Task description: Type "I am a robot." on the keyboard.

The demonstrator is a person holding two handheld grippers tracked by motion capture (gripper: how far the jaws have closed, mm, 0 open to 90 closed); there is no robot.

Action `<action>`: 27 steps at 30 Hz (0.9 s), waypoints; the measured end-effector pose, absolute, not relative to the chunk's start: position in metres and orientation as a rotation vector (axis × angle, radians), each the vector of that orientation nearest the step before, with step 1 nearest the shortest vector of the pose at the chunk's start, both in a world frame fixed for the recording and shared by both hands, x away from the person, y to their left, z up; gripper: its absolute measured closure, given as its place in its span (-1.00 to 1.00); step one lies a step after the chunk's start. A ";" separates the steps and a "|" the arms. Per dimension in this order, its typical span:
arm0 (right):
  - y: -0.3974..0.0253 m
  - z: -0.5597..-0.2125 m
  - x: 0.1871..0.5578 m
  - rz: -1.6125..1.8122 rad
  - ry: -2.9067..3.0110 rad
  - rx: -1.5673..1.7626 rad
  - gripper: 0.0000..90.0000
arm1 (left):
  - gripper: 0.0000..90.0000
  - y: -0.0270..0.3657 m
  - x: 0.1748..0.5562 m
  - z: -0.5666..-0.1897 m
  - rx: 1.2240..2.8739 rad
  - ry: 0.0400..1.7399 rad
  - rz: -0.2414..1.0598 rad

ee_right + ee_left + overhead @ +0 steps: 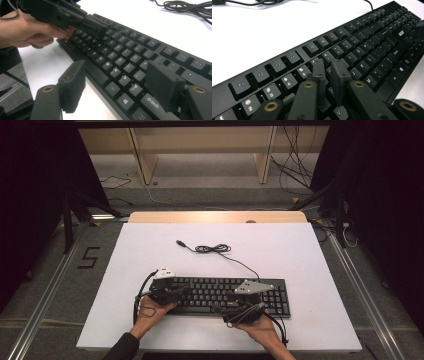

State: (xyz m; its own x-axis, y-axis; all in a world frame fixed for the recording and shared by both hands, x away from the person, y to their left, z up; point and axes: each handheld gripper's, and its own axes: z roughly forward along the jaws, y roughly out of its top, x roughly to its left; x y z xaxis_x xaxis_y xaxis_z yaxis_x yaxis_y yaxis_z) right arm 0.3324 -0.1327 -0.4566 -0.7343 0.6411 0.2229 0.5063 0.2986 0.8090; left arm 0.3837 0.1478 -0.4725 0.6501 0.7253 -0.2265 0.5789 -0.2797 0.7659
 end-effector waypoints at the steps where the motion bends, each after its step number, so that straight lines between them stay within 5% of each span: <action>1: -0.133 -0.457 0.333 1.417 2.414 1.077 -0.26 | 0.75 0.148 0.384 -0.472 1.971 1.017 0.198; 18: -0.134 -0.460 0.340 1.398 2.406 1.113 -0.19 | 0.09 0.168 0.371 -0.459 1.861 0.992 0.178; 27: -0.133 -0.463 0.343 1.367 2.403 1.147 0.27 | -0.12 0.177 0.360 -0.458 1.829 0.975 0.185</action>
State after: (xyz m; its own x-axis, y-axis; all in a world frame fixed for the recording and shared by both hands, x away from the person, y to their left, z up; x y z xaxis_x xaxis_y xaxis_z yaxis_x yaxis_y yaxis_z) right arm 0.3434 -0.1334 -0.4629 -0.6970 0.6793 0.2298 0.5446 0.2930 0.7859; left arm 0.3603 0.1766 -0.4577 0.6612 0.6905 -0.2932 0.5357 -0.1610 0.8289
